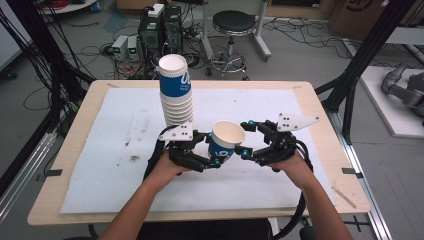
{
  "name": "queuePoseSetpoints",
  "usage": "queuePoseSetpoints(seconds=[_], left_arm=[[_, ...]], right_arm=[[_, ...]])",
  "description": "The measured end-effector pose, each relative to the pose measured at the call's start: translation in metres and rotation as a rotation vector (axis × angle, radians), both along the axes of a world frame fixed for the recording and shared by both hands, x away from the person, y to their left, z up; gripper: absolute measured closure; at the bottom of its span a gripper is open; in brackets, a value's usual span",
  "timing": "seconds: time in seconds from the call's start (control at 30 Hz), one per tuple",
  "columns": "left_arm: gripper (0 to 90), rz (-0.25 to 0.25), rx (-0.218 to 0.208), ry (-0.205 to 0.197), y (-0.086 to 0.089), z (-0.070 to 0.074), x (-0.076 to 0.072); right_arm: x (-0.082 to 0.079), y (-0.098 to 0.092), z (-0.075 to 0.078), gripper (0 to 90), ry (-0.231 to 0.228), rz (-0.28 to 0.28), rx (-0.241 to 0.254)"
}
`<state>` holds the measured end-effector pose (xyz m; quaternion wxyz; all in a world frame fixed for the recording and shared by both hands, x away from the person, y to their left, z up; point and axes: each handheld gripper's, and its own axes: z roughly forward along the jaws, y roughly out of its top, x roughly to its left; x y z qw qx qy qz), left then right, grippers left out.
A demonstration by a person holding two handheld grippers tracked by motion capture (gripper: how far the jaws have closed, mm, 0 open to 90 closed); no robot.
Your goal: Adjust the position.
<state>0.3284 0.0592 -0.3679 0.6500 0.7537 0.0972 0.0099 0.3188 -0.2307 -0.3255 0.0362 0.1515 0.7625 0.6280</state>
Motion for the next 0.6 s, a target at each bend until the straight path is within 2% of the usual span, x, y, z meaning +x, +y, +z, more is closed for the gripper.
queuePoseSetpoints(seconds=[0.13, 0.2, 0.27, 0.33, 0.37, 0.4, 0.47, 0.5, 0.6], left_arm=[[29.3, -0.016, 0.031, -0.013, -0.005, -0.001, -0.002], [29.2, -0.018, 0.043, -0.008, -0.008, -0.002, -0.004], [28.0, 0.002, 0.067, -0.023, -0.01, -0.002, -0.005], [21.9, 0.041, 0.108, -0.019, -0.013, -0.002, -0.005], [19.1, 0.042, 0.107, -0.012, -0.014, -0.003, -0.006], [19.5, 0.034, 0.122, -0.021, -0.015, -0.003, -0.005], [26.5, 0.009, 0.118, -0.026, -0.016, -0.004, -0.005], [29.4, 0.012, 0.118, -0.028, -0.016, -0.004, -0.005], [30.0, 0.012, 0.089, -0.02, -0.017, -0.004, -0.005]], right_arm=[[0.001, 0.01, -0.006, 18.0, 0.024, 0.028, -0.01], [0.002, 0.012, -0.005, 22.5, 0.018, 0.054, 0.006], [0.002, 0.013, -0.004, 24.0, -0.009, 0.063, -0.015], [0.002, 0.013, -0.003, 24.9, -0.008, 0.057, -0.033], [0.002, 0.013, -0.003, 25.2, -0.009, 0.061, -0.04], [0.002, 0.013, -0.002, 25.2, -0.011, 0.062, -0.041], [0.002, 0.014, 0.0, 25.2, -0.016, 0.059, -0.048], [0.001, 0.015, 0.0, 25.1, -0.02, 0.057, -0.052], [0.0, 0.017, -0.001, 20.4, -0.016, 0.042, -0.028]])
